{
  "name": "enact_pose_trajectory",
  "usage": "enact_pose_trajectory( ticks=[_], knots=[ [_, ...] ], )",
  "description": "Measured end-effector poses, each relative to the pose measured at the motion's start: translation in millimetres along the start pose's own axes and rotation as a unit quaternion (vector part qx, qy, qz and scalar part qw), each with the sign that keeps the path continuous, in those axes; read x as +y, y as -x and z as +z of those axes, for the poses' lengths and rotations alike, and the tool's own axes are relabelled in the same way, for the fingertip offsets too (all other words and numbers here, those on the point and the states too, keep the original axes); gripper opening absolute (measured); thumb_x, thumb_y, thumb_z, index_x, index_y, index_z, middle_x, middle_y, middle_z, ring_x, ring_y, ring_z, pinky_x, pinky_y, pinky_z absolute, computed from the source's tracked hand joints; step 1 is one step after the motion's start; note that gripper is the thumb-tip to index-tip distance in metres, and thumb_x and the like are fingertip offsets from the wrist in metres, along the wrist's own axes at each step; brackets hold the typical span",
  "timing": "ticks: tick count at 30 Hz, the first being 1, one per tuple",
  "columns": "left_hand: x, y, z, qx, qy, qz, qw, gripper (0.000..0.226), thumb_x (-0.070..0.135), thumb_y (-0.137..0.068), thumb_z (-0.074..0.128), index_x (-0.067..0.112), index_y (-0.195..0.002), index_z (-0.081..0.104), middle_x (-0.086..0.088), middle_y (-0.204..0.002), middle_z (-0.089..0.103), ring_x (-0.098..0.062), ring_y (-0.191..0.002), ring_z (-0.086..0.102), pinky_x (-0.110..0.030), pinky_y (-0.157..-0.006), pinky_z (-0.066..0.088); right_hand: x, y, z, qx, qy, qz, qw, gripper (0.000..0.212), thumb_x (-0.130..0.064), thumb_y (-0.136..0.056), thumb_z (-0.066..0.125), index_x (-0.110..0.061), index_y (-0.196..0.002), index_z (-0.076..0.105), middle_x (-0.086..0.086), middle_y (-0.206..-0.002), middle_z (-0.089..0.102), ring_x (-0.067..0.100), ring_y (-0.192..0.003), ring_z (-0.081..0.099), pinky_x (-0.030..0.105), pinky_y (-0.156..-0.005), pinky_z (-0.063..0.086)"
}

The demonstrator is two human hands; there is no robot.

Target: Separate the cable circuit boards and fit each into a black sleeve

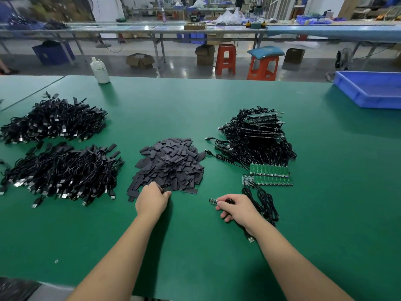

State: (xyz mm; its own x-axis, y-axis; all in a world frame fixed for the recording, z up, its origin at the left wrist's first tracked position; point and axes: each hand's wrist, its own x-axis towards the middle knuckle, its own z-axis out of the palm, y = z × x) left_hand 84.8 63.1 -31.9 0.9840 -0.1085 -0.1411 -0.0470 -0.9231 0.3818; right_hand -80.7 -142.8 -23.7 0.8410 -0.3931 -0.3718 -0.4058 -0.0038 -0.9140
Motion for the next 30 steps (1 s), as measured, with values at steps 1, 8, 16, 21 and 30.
enact_pose_trajectory(
  ticks=[1,8,16,21,30],
  knots=[
    [-0.4,-0.6,-0.6,-0.003,0.001,-0.001,1.0,0.032,0.048,-0.09,0.064,0.018,-0.1,0.058,-0.005,-0.102,0.061,-0.025,-0.089,0.061,-0.035,-0.075,0.053,1.2,0.0,-1.7,-0.002,-0.004,-0.001,1.0,0.01,-0.007,-0.091,0.066,-0.009,-0.1,0.071,0.014,-0.09,0.075,0.015,-0.062,0.063,0.028,-0.059,0.056],
    [-2.8,5.3,-4.2,0.032,-0.001,0.066,0.997,0.011,0.032,-0.089,0.064,0.023,-0.09,0.057,0.002,-0.095,0.057,-0.021,-0.09,0.057,-0.035,-0.071,0.051,4.7,3.1,-1.5,-0.013,0.012,-0.009,1.0,0.01,-0.009,-0.09,0.069,-0.011,-0.098,0.074,0.016,-0.089,0.074,0.015,-0.063,0.064,0.026,-0.064,0.057],
    [2.9,32.8,1.1,0.003,0.186,0.174,0.967,0.013,0.012,-0.094,0.062,0.023,-0.099,0.065,0.011,-0.085,0.068,-0.009,-0.079,0.064,-0.026,-0.077,0.051,-4.3,2.5,-5.3,-0.056,-0.013,0.013,0.998,0.013,-0.015,-0.1,0.056,-0.011,-0.11,0.062,0.012,-0.075,0.069,0.022,-0.06,0.064,0.03,-0.055,0.053],
    [21.1,48.1,3.3,-0.117,0.352,0.119,0.921,0.022,0.013,-0.097,0.059,0.03,-0.102,0.073,0.002,-0.064,0.069,-0.002,-0.049,0.049,-0.017,-0.054,0.04,-18.4,6.3,-6.8,-0.044,0.051,0.014,0.998,0.019,-0.035,-0.098,0.058,-0.024,-0.102,0.073,-0.002,-0.081,0.074,0.009,-0.053,0.047,0.023,-0.052,0.04],
    [42.2,66.4,-3.2,-0.141,0.273,0.258,0.916,0.028,0.018,-0.094,0.065,0.022,-0.121,0.068,0.007,-0.073,0.067,0.005,-0.067,0.058,-0.009,-0.071,0.041,-46.1,10.5,-11.5,-0.028,-0.002,-0.021,0.999,0.015,-0.014,-0.089,0.07,-0.023,-0.1,0.077,0.003,-0.088,0.078,0.013,-0.084,0.068,0.031,-0.09,0.054]
  ],
)
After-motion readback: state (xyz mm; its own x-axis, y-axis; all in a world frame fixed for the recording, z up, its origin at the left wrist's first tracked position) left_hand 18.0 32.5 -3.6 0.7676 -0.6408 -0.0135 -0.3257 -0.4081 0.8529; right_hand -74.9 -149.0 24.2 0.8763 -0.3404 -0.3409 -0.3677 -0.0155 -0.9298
